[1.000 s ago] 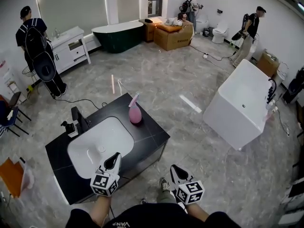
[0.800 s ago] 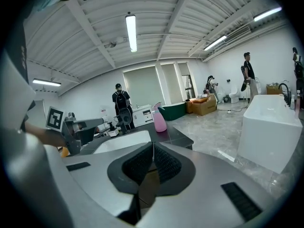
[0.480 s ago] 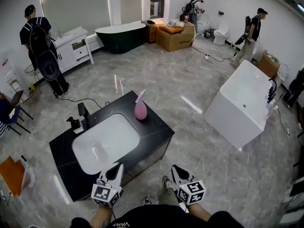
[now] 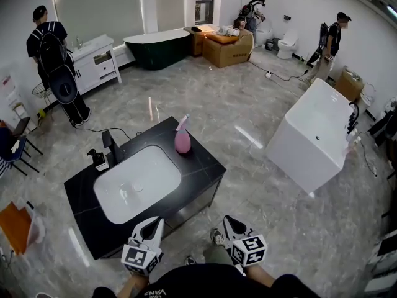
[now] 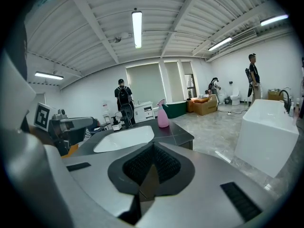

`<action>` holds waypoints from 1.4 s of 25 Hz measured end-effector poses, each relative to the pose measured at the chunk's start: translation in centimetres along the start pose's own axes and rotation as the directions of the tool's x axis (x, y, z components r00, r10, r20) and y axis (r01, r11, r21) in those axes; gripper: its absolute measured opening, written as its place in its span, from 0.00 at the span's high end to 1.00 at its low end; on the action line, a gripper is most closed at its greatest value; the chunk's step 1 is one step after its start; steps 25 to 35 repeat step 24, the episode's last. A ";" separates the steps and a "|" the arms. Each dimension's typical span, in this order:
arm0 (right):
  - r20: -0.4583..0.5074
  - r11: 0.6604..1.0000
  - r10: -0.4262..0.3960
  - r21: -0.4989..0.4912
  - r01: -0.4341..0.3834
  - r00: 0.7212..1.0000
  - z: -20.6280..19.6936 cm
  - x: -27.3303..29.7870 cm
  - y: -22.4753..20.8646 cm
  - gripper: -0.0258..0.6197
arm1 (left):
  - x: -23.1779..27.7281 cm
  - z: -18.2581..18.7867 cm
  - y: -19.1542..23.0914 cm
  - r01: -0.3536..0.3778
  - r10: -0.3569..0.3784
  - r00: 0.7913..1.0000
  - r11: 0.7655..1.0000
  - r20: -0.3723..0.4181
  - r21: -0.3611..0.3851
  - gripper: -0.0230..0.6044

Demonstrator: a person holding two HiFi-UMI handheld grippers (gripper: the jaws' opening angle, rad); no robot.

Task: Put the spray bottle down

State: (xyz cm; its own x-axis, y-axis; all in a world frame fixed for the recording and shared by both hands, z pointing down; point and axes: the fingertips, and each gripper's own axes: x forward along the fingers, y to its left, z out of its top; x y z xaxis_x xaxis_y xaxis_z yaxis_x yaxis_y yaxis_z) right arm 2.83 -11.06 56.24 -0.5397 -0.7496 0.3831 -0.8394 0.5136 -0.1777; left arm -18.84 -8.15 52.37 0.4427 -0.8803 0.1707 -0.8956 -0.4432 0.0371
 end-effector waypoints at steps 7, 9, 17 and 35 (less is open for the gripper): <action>0.005 1.000 0.003 -0.022 -0.003 1.000 -0.1 -0.9 0.0 0.96 | -0.8 -0.4 -1.2 0.004 -0.005 1.000 1.000 -0.018 -0.029 0.95; 0.005 1.000 0.008 -0.023 -0.008 1.000 -0.1 -0.9 0.0 0.96 | -0.7 -0.1 -1.1 0.006 -0.006 1.000 1.000 0.006 -0.029 0.95; 0.017 0.999 0.012 -0.035 -0.012 1.000 0.3 -1.3 -0.6 0.96 | -0.6 0.7 -1.6 -0.012 0.013 1.000 0.996 0.011 -0.087 0.95; 0.027 0.999 0.023 -0.027 -0.022 0.999 0.6 -0.6 -0.9 0.96 | 0.5 -0.4 -1.8 0.012 -0.011 1.000 0.997 0.013 -0.077 0.95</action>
